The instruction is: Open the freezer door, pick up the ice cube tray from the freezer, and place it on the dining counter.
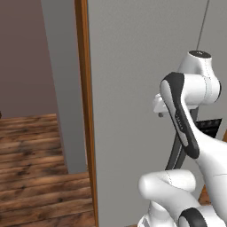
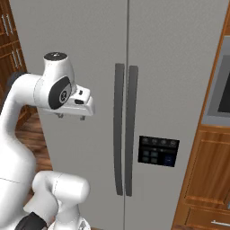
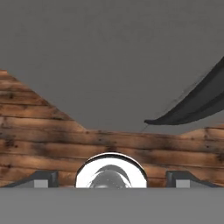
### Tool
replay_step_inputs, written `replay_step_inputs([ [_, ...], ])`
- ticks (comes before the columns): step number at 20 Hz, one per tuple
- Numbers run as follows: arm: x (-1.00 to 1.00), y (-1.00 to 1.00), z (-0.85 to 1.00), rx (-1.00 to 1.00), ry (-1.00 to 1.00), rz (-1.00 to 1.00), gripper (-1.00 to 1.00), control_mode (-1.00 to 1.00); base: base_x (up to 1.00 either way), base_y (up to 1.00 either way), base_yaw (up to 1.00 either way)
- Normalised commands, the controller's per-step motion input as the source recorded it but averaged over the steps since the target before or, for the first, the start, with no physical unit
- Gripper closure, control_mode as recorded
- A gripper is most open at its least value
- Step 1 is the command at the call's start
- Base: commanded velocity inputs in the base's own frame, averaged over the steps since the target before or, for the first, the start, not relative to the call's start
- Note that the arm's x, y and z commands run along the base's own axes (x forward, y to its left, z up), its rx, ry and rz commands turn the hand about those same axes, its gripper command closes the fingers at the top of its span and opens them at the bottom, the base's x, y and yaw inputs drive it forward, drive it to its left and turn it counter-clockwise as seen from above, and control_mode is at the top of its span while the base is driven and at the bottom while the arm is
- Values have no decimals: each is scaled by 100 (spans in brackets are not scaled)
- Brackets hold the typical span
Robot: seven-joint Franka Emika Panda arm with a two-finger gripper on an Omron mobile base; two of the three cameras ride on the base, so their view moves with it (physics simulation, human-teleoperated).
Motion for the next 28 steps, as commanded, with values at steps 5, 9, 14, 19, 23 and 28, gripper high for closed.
replay_step_inputs([
  [5,-45,-22,0,0,-7,0,-100,-100,0,0,0],
  [9,0,0,0,0,0,0,-100,100,0,-5,0],
  [14,0,0,0,0,0,0,-100,100,0,17,0],
  [19,0,0,0,0,0,0,-100,100,0,35,9],
  [23,0,0,0,0,0,0,-100,100,0,28,8],
  [28,0,0,0,0,0,0,-100,100,27,0,0],
])
